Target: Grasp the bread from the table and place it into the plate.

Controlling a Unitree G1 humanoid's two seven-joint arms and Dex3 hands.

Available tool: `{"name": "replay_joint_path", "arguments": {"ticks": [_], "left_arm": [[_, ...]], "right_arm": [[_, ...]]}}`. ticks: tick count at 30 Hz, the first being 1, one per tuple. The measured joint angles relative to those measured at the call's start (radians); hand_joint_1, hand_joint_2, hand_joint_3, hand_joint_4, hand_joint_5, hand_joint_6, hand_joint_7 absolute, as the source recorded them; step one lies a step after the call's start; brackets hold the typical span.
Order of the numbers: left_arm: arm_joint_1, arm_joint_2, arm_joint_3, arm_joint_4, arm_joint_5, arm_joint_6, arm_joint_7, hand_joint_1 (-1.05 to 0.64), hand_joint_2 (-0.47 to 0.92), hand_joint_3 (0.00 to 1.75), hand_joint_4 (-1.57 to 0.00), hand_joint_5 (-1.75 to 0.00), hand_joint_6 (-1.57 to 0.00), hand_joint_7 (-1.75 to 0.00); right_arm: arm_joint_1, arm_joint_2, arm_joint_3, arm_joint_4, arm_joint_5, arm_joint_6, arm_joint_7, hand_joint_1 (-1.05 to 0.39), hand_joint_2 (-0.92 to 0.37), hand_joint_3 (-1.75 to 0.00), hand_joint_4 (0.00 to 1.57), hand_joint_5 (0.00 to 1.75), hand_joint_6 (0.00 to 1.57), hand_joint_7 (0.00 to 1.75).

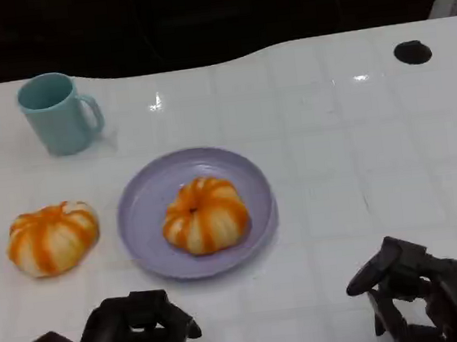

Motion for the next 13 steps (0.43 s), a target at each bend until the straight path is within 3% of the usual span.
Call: {"name": "replay_joint_path", "arguments": {"ticks": [13], "left_arm": [[-0.021,0.009,0.013,0.029,0.000,-0.013,-0.001,-1.05,0.60,0.60,-1.57,-1.24,-1.40,-0.81]], "right_arm": [[-0.027,0.029,-0.006,0.046,-0.003,-0.019,0.008,-0.35,-0.65,-0.87,0.78,1.72,0.80,1.23]]}}
